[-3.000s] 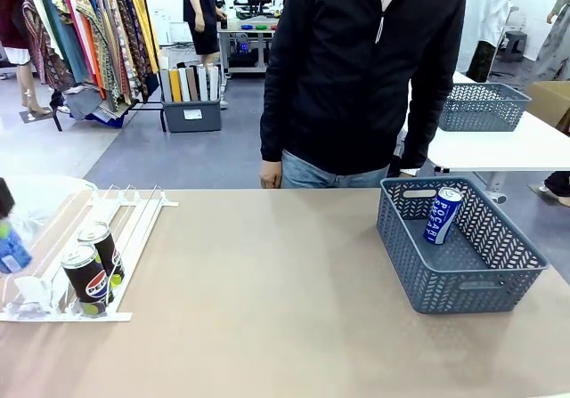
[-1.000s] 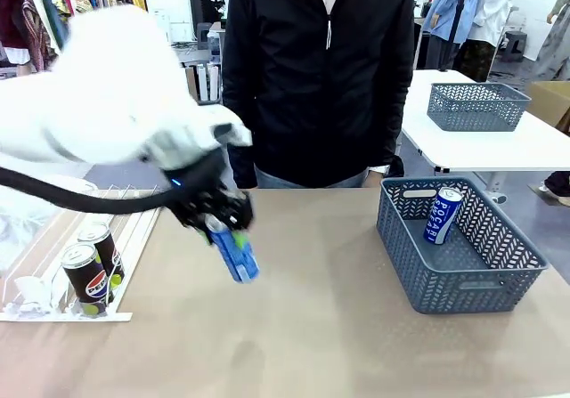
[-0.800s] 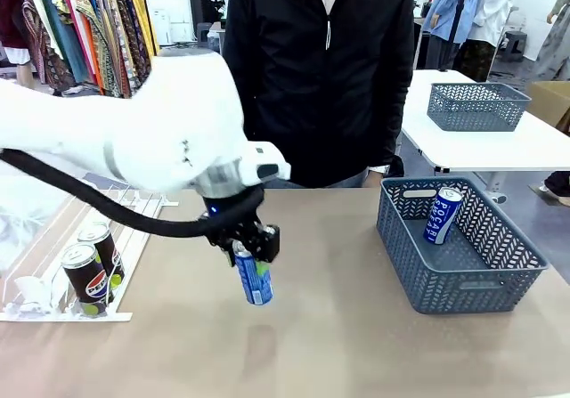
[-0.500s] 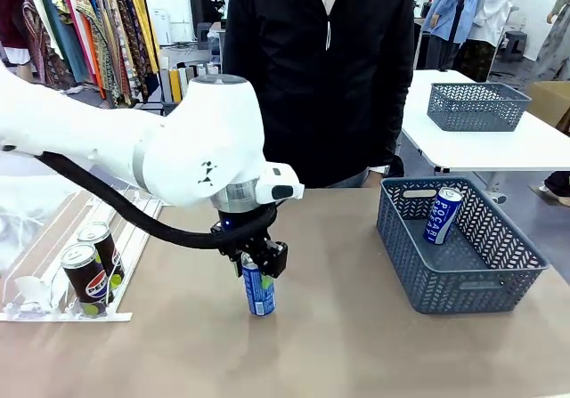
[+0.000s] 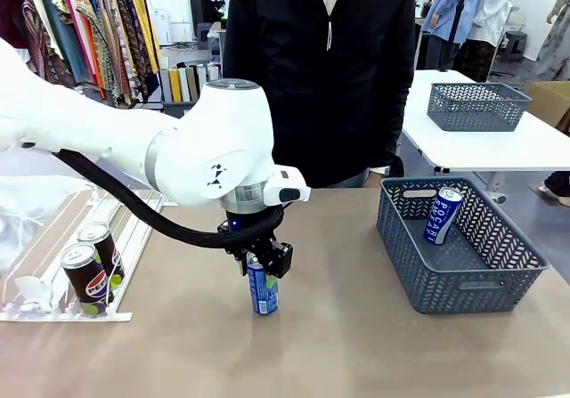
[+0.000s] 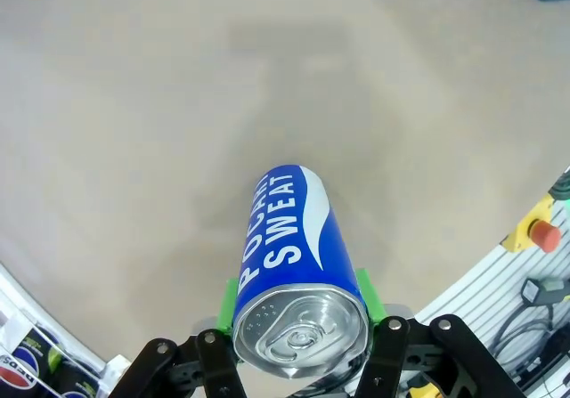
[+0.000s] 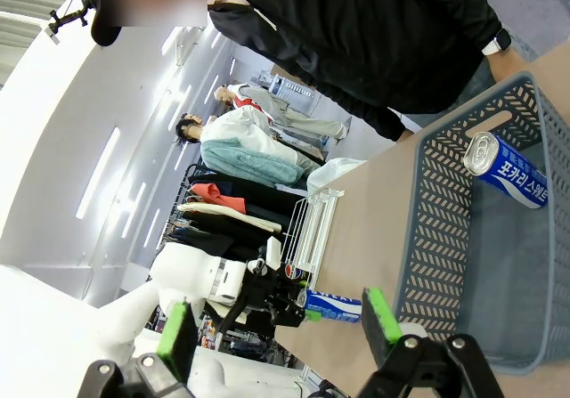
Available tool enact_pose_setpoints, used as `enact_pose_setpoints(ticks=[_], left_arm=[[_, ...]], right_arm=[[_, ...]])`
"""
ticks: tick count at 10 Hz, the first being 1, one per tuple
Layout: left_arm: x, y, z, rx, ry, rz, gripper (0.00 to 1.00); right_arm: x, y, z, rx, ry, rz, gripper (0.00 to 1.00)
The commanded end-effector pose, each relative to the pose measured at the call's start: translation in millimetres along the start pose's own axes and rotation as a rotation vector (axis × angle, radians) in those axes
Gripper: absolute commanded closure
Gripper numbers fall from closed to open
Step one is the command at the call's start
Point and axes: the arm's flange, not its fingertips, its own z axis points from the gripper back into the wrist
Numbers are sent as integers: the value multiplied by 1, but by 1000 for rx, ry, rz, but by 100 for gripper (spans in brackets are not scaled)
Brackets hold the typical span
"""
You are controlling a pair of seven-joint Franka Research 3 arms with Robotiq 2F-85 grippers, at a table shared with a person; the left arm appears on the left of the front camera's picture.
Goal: Retrieve and store the cans from the dispenser.
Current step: Pick up the last remaining can from one row of the Automatic Can Dispenser and place it in the middle of the table.
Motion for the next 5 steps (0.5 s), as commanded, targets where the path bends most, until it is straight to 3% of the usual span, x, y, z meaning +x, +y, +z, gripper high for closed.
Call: enact_pose_setpoints(ticks=[1,5], left_arm=[[4,-2,4,35,-13,30,0],[-5,4,25,36,-86,67,0]], right_arm=[[3,3,-1,18,-14,2,0],[3,3,-1,18,-14,2,0]])
